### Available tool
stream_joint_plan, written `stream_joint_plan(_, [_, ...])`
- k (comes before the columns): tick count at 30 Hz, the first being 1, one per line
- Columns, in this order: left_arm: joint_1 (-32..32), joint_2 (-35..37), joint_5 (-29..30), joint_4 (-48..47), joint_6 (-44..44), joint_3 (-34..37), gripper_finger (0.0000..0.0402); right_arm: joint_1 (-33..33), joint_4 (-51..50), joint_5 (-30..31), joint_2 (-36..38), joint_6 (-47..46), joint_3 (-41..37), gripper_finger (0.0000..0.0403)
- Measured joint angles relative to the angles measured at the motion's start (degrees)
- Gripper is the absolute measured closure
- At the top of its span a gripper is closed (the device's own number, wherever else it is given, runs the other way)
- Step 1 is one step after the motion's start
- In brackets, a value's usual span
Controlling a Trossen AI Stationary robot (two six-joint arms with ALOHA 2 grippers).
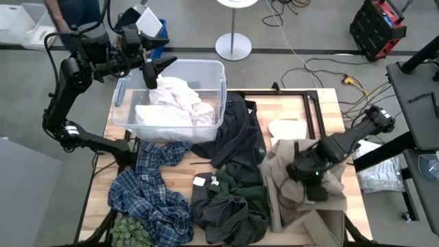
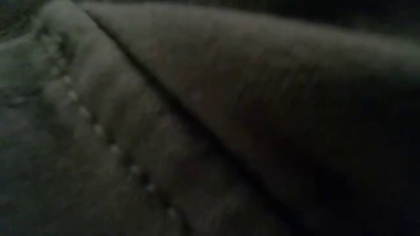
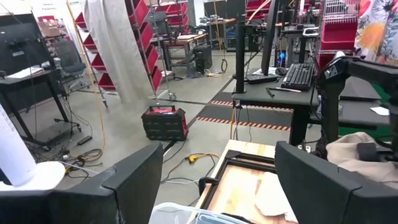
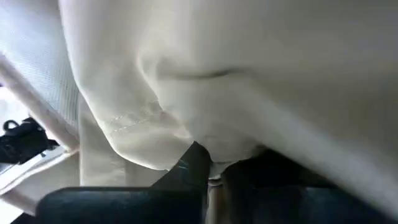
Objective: Sort clothes
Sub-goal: Put the brown pants into the laundry organizer
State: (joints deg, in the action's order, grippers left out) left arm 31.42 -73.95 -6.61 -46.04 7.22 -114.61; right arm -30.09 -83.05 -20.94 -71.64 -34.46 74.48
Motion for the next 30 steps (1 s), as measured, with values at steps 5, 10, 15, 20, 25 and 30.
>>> stream_joint_plan(5, [0.0, 0.0, -0.15, -0.31, 1.24, 0.0, 0.0118, -2.37, 3.8, -1.25, -2.76, -7.76, 0.32, 0.0292])
stream_joint_plan(10, [0.0, 0.0, -0.43, -0.31, 1.29, 0.0, 0.0118, -2.44, 3.41, -3.72, -2.53, -11.76, 5.77, 0.0206])
stream_joint_plan(15, [0.02, 0.0, -1.13, -0.31, 1.29, 0.0, 0.0118, -2.44, -0.56, -3.88, -0.85, -22.06, 14.85, 0.0173])
stream_joint_plan(20, [0.0, 0.0, -1.93, -0.31, 1.29, 0.0, 0.0118, -2.31, -7.55, 10.27, -0.01, -28.66, 23.84, 0.0195])
stream_joint_plan(25, [0.02, 0.0, -1.92, 0.54, 1.27, 0.0, 0.0118, 0.53, -6.97, 44.73, 1.46, -29.98, 23.26, 0.028])
stream_joint_plan(30, [0.02, 0.0, -1.92, 2.51, 1.14, 0.0, 0.0118, 12.09, -6.84, 53.28, 0.72, -25.41, 14.86, 0.0381])
